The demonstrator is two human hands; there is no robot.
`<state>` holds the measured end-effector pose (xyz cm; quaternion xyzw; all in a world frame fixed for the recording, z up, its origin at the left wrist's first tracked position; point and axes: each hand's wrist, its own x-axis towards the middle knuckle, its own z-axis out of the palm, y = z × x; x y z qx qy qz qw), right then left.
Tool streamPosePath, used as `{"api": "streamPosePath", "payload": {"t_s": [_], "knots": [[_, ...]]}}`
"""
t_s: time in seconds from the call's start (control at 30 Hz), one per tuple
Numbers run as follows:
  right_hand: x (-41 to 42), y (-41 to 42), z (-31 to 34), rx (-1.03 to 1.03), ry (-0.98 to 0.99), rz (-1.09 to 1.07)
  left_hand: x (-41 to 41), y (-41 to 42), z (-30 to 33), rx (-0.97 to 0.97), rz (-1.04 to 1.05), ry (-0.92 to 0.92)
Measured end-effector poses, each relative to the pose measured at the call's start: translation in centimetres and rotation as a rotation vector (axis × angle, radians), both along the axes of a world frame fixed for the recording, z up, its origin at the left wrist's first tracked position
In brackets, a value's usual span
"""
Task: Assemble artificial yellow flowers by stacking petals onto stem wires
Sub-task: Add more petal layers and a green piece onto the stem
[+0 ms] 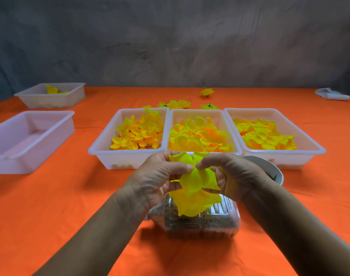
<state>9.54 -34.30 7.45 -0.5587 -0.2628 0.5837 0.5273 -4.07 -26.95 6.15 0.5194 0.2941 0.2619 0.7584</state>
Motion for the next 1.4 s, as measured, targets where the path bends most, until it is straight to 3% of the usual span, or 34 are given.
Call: {"api": "streamPosePath", "payload": {"t_s": [0.37, 1.0, 1.4], "knots": [[0.4, -0.3, 0.3, 0.085, -0.116, 0.020, -0.3, -0.2, 0.2, 0.000, 0.004, 0.005], [0.7, 0.0, -0.3, 0.025, -0.117, -0.014, -0.2, -0.3, -0.3, -0.081, 0.017, 0.038], [0.6, -0.4, 0.6, 0.067, -0.397, -0.033, -0.8, -0.7, 0.1, 0.089, 0.123, 0.119]]}}
